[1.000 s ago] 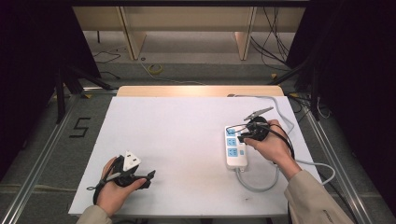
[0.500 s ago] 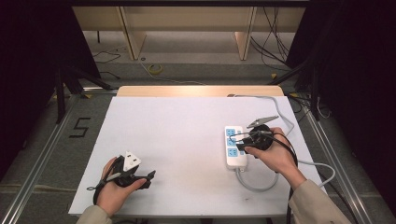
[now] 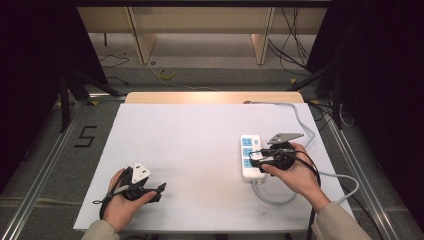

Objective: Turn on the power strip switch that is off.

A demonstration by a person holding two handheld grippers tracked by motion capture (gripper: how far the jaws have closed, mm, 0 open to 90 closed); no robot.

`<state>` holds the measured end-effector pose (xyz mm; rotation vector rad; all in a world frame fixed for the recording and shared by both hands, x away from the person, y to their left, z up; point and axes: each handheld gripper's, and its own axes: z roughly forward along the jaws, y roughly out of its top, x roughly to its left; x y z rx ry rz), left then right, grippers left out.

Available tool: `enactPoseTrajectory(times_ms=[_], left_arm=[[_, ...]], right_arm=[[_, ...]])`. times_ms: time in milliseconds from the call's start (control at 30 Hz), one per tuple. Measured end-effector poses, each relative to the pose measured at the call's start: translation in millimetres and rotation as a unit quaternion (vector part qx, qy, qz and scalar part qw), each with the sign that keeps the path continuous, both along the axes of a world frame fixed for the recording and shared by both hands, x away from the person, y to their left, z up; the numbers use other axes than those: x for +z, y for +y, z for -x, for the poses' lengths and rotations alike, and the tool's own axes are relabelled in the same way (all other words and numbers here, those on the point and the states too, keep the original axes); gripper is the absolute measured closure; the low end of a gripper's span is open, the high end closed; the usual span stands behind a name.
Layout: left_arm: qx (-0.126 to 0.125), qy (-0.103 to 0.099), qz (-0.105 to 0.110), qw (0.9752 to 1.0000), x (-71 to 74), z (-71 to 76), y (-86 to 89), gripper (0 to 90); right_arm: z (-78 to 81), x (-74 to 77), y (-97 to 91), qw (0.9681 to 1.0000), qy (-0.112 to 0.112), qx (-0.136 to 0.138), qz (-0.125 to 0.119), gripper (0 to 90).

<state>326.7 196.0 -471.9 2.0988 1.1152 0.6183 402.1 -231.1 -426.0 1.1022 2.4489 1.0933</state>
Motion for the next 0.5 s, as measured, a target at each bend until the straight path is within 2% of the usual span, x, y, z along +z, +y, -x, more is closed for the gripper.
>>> enactPoseTrajectory(times_ms=[100, 500], left_arm=[[0.0, 0.0, 0.0, 1.0, 0.2, 0.1, -0.1, 16.9], [0.001, 0.0, 0.001, 1.0, 0.0, 0.3, 0.2, 16.9]], right_arm=[[4.2, -1.2, -1.6, 0.9998, -0.014, 0.001, -0.013, 35.2], [20.8, -11.6, -12.7, 0.9981, -0.037, 0.01, -0.049, 33.0]])
